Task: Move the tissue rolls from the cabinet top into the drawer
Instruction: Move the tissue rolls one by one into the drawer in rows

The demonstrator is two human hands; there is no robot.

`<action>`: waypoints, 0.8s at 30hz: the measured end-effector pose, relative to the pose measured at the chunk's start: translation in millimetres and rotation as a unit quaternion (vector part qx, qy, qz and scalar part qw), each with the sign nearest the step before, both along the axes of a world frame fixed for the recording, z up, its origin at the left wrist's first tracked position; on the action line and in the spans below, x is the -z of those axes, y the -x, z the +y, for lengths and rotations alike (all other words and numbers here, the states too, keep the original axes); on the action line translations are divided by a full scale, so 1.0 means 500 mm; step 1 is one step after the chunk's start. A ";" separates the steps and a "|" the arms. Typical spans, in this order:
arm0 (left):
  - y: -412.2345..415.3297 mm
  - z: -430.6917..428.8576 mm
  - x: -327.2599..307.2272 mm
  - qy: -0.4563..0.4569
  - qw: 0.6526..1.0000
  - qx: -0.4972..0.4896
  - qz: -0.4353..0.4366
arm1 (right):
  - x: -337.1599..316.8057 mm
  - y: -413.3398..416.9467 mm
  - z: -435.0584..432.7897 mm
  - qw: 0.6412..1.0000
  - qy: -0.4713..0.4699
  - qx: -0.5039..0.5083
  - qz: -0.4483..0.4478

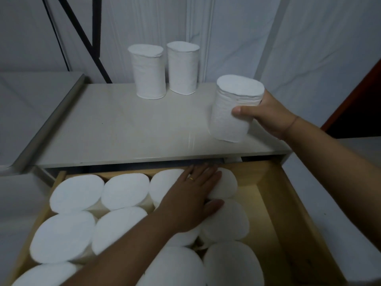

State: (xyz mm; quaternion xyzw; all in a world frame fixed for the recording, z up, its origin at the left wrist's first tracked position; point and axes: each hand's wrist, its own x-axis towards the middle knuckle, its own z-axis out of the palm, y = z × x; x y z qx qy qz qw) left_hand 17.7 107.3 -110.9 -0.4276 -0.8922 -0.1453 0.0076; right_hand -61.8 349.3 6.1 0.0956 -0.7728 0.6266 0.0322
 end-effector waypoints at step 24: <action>-0.005 0.000 0.006 0.022 1.000 -0.015 0.006 | 0.112 -0.284 0.076 0.982 -0.174 0.046 -0.056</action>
